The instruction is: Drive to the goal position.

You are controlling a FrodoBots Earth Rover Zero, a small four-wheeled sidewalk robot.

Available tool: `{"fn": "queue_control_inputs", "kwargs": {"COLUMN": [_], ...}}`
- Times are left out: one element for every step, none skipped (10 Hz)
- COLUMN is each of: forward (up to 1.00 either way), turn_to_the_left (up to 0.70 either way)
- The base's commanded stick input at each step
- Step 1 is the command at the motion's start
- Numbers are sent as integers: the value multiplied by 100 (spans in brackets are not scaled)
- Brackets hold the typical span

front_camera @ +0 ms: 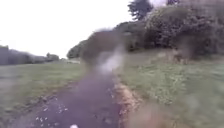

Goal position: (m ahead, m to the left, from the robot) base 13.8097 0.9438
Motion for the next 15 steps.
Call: {"fn": "queue_control_inputs", "kwargs": {"forward": [85, 85, 85, 85, 85, 85, 85, 85, 85, 85, 85, 85, 85, 85, 85], "turn_to_the_left": [0, 0, 0, 0, 0, 0, 0, 0, 0, 0, 0, -1, -9, -17, -34]}}
